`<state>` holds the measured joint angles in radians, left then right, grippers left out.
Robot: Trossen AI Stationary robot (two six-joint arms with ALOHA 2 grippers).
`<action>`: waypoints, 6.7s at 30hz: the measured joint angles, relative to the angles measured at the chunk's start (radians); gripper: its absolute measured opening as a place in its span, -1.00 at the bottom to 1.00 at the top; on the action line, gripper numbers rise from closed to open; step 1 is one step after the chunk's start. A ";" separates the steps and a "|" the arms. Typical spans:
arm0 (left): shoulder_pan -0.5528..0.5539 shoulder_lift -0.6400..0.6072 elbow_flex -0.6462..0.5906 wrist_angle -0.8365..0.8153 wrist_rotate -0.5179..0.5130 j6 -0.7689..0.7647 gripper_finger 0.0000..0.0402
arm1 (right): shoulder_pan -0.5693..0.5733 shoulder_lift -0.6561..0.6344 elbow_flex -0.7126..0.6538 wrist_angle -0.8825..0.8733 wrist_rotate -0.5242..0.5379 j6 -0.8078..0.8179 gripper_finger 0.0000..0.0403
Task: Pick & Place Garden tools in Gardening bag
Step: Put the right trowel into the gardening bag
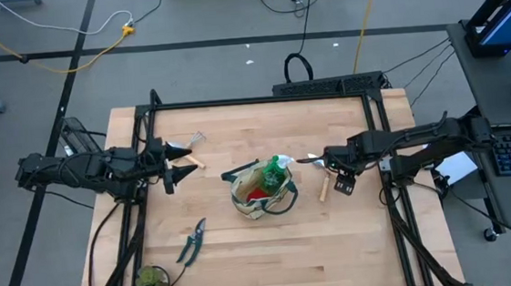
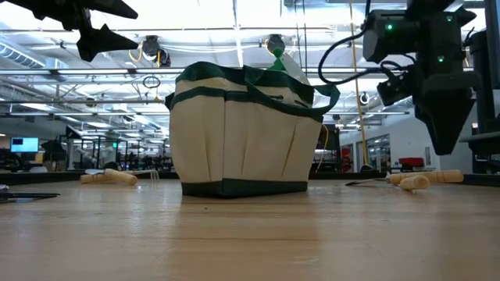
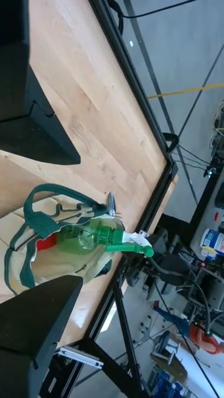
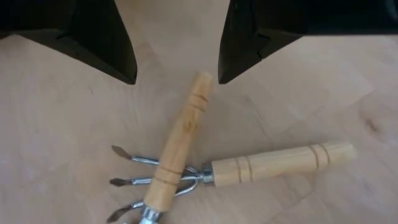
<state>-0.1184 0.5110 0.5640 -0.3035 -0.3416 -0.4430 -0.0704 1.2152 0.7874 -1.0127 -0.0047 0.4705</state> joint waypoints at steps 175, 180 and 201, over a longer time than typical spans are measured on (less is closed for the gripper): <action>0.164 0.504 0.362 0.569 0.155 -0.404 0.54 | -0.025 0.070 0.397 1.222 0.558 -2.429 -0.69; 0.214 0.569 0.488 0.392 0.236 -0.418 0.54 | 0.007 0.097 0.397 1.247 0.553 -2.477 -0.69; 0.323 0.881 0.741 0.223 0.673 -0.502 0.54 | 0.101 0.110 0.397 1.246 0.551 -2.499 -0.69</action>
<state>0.2050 1.3919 1.3051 -0.0805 0.3317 -0.9447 0.0311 1.3251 1.1843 0.2333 0.5461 -2.0281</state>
